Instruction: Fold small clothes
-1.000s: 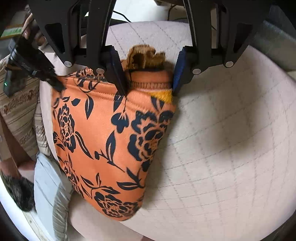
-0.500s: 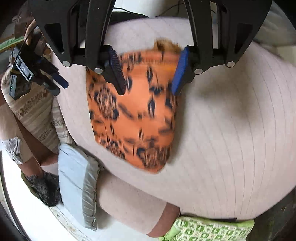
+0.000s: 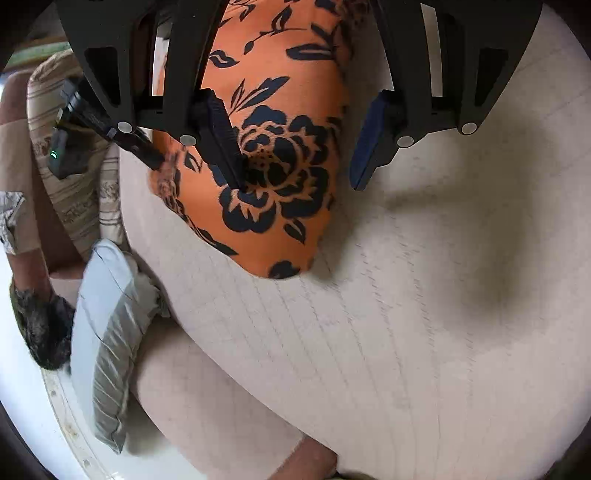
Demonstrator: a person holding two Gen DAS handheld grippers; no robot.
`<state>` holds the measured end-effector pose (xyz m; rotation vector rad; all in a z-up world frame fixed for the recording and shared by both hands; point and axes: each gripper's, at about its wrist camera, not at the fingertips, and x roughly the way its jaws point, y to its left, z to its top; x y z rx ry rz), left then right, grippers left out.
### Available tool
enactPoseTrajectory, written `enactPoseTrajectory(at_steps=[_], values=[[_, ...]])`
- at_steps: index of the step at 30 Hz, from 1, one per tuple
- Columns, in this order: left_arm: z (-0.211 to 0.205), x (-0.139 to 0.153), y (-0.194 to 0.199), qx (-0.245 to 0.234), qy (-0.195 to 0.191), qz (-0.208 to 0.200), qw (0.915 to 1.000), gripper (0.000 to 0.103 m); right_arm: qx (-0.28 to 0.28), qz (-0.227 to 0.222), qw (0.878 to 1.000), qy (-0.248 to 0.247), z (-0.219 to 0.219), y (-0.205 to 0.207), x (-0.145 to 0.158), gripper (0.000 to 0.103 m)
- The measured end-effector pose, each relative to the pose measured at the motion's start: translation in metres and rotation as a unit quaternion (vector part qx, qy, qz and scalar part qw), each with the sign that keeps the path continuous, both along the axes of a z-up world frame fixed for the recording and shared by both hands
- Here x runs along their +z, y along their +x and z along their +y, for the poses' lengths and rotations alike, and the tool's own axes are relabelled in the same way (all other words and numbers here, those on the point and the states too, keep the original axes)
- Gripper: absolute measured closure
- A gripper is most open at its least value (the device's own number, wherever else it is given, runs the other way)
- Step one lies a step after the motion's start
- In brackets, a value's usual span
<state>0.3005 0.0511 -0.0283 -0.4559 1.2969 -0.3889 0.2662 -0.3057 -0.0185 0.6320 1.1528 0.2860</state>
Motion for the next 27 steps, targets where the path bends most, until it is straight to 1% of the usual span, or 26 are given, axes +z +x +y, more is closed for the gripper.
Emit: enactPoseTrajectory(at_steps=[1,2,3,4,6,8,9,10,12,13,15,17,18,20,21,23,24,25,27], values=[[-0.001,-0.001,0.001,-0.001,0.003,0.004,1.0000,0.044,-0.015,0.012,1.000,0.009,-0.006,0.001,-0.007,0.090],[0.001,-0.003,0.002,0.005,-0.005,0.012,0.9999,0.044,-0.021,0.025,0.999,0.016,-0.009,0.004,-0.012,0.092],[0.003,-0.002,0.001,0.009,-0.018,0.016,0.9997,0.054,-0.020,0.027,0.999,0.028,-0.012,0.007,-0.013,0.097],[0.003,0.000,0.001,0.010,-0.022,0.016,0.9996,0.061,-0.020,0.022,0.999,0.032,-0.015,0.006,-0.008,0.098],[0.000,0.005,-0.002,0.008,0.001,-0.001,1.0000,0.064,-0.018,0.009,1.000,0.023,-0.015,0.002,0.006,0.098],[-0.007,0.004,-0.004,0.001,0.028,-0.016,0.9995,0.064,-0.008,-0.011,1.000,-0.018,-0.009,-0.002,0.021,0.099],[-0.011,0.001,-0.003,-0.002,0.037,-0.020,0.9991,0.063,-0.003,-0.008,0.999,-0.047,-0.005,0.002,0.016,0.099],[-0.014,0.000,-0.004,-0.004,0.044,-0.024,0.9987,0.062,-0.005,0.013,0.997,-0.077,-0.003,0.008,0.002,0.099],[-0.018,0.003,-0.007,-0.008,0.063,-0.041,0.9972,0.060,-0.002,0.049,0.995,-0.086,0.001,0.016,-0.026,0.099],[-0.018,0.005,-0.008,-0.009,0.070,-0.047,0.9964,0.060,-0.005,0.046,0.995,-0.091,0.003,0.016,-0.028,0.099],[-0.018,0.015,-0.015,-0.010,0.088,-0.064,0.9940,0.059,0.000,0.023,0.995,-0.094,0.005,0.009,-0.010,0.098],[-0.017,0.023,-0.026,-0.012,0.108,-0.078,0.9910,0.059,0.006,-0.022,0.998,-0.062,0.002,-0.008,0.020,0.098],[-0.017,0.028,-0.037,-0.018,0.124,-0.089,0.9881,0.058,0.003,-0.032,0.998,-0.052,0.000,-0.016,0.027,0.097],[-0.019,0.034,-0.056,-0.029,0.145,-0.109,0.9829,0.050,-0.001,-0.050,0.998,-0.033,-0.004,-0.040,0.046,0.097],[-0.018,0.035,-0.069,-0.034,0.153,-0.116,0.9809,0.043,-0.010,-0.059,0.998,-0.023,-0.006,-0.059,0.052,0.096],[-0.013,0.033,-0.092,-0.032,0.159,-0.118,0.9796,0.042,-0.018,-0.065,0.998,-0.011,-0.006,-0.088,0.054,0.080],[-0.009,0.029,-0.105,-0.030,0.154,-0.114,0.9810,0.042,-0.024,-0.059,0.998,-0.007,-0.006,-0.104,0.049,0.056],[-0.006,0.025,-0.116,-0.029,0.148,-0.109,0.9826,0.042,-0.036,-0.049,0.998,-0.006,-0.004,-0.119,0.042,0.047],[-0.001,0.012,-0.135,-0.025,0.142,-0.094,0.9850,0.042,-0.039,-0.025,0.999,-0.003,0.002,-0.141,0.030,0.047]])
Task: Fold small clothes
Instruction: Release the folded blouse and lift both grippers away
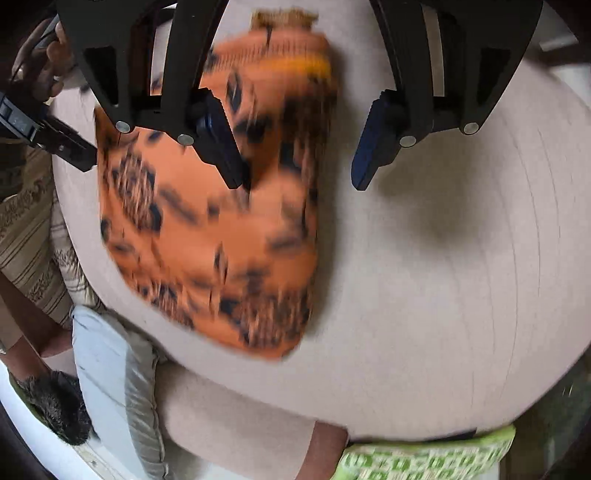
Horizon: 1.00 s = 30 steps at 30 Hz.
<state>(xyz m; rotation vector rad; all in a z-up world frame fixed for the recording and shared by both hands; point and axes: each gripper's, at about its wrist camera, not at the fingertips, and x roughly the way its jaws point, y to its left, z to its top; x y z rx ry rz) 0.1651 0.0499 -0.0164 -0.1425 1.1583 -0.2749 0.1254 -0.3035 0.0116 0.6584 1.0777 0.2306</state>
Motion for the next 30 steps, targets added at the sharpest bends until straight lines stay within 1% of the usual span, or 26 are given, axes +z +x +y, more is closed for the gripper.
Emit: enactPoseTrajectory(at_steps=[1,2,3,4,5,6,7,8,9,10,11,13,15,16,18,21,22,24,26,28,30], values=[[0.000,-0.004,-0.007,0.000,0.002,0.002,1.0000,0.042,0.001,0.021,1.000,0.008,0.001,-0.010,-0.009,0.047],[-0.001,-0.010,-0.013,-0.002,0.007,0.003,1.0000,0.042,-0.003,0.027,1.000,0.011,0.007,-0.010,-0.014,0.047],[-0.003,-0.013,-0.018,-0.004,0.012,0.005,0.9999,0.042,-0.005,0.028,1.000,0.006,0.009,-0.015,-0.016,0.054],[-0.003,-0.015,-0.020,-0.007,0.017,0.007,0.9998,0.045,0.003,0.031,0.999,-0.010,0.014,-0.016,-0.019,0.074],[-0.001,-0.016,-0.023,-0.004,0.013,0.009,0.9999,0.047,0.009,0.038,0.999,-0.020,0.018,-0.015,-0.022,0.086],[0.004,-0.015,-0.027,0.001,0.002,0.009,1.0000,0.047,0.009,0.043,0.999,-0.016,0.016,-0.017,-0.024,0.093],[0.009,-0.015,-0.030,0.009,-0.010,0.007,0.9999,0.047,0.005,0.045,0.999,-0.013,0.015,-0.020,-0.021,0.095],[0.013,-0.018,-0.032,0.019,-0.016,0.012,0.9996,0.047,0.004,0.040,0.999,-0.022,0.015,-0.023,-0.016,0.095],[0.017,-0.025,-0.032,0.028,-0.019,0.025,0.9991,0.047,0.003,0.034,0.999,-0.043,0.017,-0.029,-0.011,0.095],[0.017,-0.030,-0.031,0.031,-0.019,0.030,0.9989,0.047,0.003,0.036,0.998,-0.057,0.019,-0.032,-0.012,0.095],[0.015,-0.029,-0.032,0.030,-0.014,0.024,0.9992,0.047,0.005,0.047,0.996,-0.075,0.021,-0.031,-0.019,0.095],[0.006,-0.024,-0.036,0.022,0.017,0.005,0.9996,0.047,0.008,0.061,0.993,-0.097,0.024,-0.030,-0.034,0.096],[0.000,-0.017,-0.047,0.025,0.035,-0.014,0.9990,0.047,0.003,0.054,0.994,-0.096,0.022,-0.034,-0.028,0.096],[0.000,-0.015,-0.055,0.029,0.038,-0.021,0.9986,0.047,0.002,0.045,0.995,-0.093,0.022,-0.037,-0.022,0.096],[-0.001,-0.010,-0.071,0.037,0.048,-0.037,0.9975,0.047,-0.008,0.041,0.996,-0.082,0.018,-0.048,-0.016,0.095],[-0.003,-0.002,-0.095,0.041,0.073,-0.063,0.9945,0.047,-0.029,0.048,0.997,-0.045,0.010,-0.068,-0.014,0.095],[-0.005,0.003,-0.104,0.041,0.084,-0.073,0.9930,0.047,-0.034,0.046,0.998,-0.036,0.009,-0.075,-0.011,0.095],[-0.006,0.008,-0.113,0.039,0.092,-0.085,0.9914,0.047,-0.035,0.034,0.998,-0.027,0.013,-0.088,-0.003,0.094],[-0.002,0.014,-0.124,0.045,0.083,-0.085,0.9919,0.047,-0.021,0.010,1.000,-0.007,0.020,-0.099,0.009,0.087],[0.004,0.020,-0.136,0.053,0.069,-0.089,0.9923,0.047,-0.009,-0.008,1.000,0.016,0.027,-0.111,0.019,0.056],[0.008,0.026,-0.147,0.063,0.064,-0.094,0.9915,0.045,0.003,-0.028,0.999,0.046,0.034,-0.126,0.027,0.054]])
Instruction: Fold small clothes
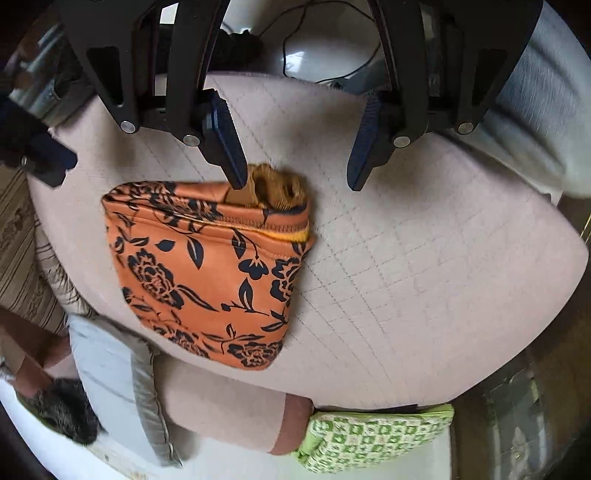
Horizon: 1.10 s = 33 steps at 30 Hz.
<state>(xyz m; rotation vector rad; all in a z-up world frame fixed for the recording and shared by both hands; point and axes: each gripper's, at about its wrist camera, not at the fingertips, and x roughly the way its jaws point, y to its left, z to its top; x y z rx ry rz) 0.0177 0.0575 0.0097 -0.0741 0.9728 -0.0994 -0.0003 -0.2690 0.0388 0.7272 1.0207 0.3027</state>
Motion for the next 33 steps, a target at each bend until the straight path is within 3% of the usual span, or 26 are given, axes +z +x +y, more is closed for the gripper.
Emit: enactPoseTrajectory(at_steps=[3,6,11,13,16,21,26,33], values=[[-0.003,0.010,-0.014,0.003,0.011,-0.007,0.9999,0.045,0.011,-0.007,1.000,-0.002,0.013,-0.011,0.008,0.054],[-0.007,0.018,-0.026,-0.010,0.021,-0.001,0.9997,0.045,0.007,-0.018,0.999,-0.037,0.027,-0.027,0.023,0.054],[-0.004,0.035,-0.046,-0.018,0.014,0.004,0.9997,0.045,-0.005,-0.043,0.985,-0.165,0.048,-0.050,0.063,0.054],[-0.005,0.049,-0.056,-0.014,0.032,-0.016,0.9993,0.045,-0.006,-0.051,0.982,-0.182,0.051,-0.058,0.074,0.054],[-0.009,0.071,-0.069,-0.014,0.058,-0.048,0.9970,0.045,-0.009,-0.058,0.982,-0.182,0.051,-0.065,0.088,0.054],[-0.011,0.097,-0.078,-0.007,0.068,-0.081,0.9944,0.045,-0.025,-0.089,0.979,-0.179,0.050,-0.075,0.115,0.054],[-0.006,0.111,-0.078,-0.003,0.066,-0.085,0.9942,0.045,-0.032,-0.103,0.978,-0.180,0.054,-0.076,0.133,0.054],[-0.005,0.117,-0.081,0.008,0.080,-0.073,0.9941,0.045,-0.011,-0.089,0.978,-0.189,0.068,-0.074,0.131,0.054]])
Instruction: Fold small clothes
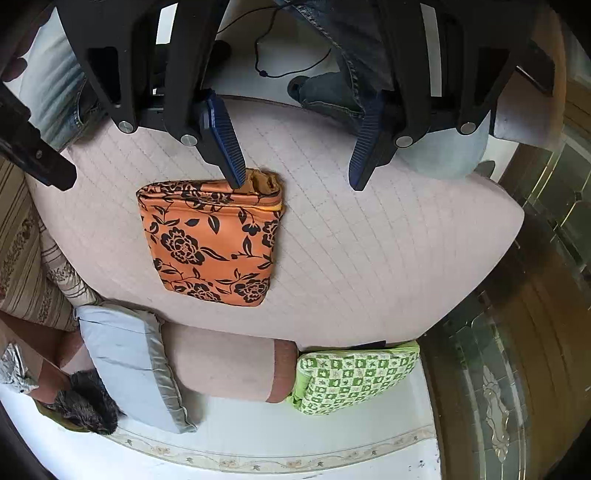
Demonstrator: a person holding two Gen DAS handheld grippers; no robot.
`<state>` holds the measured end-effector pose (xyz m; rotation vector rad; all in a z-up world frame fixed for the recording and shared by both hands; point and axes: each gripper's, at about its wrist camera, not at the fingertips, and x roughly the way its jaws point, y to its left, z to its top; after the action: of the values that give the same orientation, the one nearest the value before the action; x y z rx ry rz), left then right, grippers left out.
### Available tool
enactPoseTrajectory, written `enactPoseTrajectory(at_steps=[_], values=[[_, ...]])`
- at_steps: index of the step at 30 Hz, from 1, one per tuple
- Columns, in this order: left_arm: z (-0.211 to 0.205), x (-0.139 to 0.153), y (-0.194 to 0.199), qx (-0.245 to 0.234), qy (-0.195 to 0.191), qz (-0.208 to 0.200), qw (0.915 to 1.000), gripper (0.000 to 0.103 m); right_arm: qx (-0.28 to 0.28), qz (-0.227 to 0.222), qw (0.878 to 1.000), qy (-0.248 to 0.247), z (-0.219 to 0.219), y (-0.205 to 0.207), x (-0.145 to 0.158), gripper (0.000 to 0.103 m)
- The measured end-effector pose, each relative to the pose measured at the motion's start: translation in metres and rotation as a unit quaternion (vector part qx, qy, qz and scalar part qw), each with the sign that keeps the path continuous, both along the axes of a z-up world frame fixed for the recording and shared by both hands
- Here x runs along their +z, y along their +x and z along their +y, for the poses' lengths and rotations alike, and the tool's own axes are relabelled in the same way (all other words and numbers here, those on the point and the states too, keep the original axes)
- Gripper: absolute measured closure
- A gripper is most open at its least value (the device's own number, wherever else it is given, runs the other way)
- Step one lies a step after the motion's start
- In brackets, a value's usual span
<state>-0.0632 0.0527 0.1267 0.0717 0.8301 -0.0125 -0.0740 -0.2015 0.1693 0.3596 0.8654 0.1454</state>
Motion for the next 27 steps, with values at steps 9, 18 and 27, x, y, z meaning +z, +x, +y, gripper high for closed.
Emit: enactPoseTrajectory(at_steps=[9,18,27], values=[[0.007,0.006,-0.002,0.008,-0.006,0.008,0.9999,0.045,-0.019,0.018,0.999,-0.032,0.004,0.003,0.004,0.054],[-0.005,0.017,-0.012,-0.018,-0.006,-0.005,0.9998,0.045,-0.035,0.003,0.997,-0.069,0.004,-0.011,0.021,0.054],[-0.007,0.029,-0.019,-0.031,-0.006,-0.024,0.9992,0.045,-0.034,-0.017,0.996,-0.086,0.008,-0.025,0.039,0.054]])
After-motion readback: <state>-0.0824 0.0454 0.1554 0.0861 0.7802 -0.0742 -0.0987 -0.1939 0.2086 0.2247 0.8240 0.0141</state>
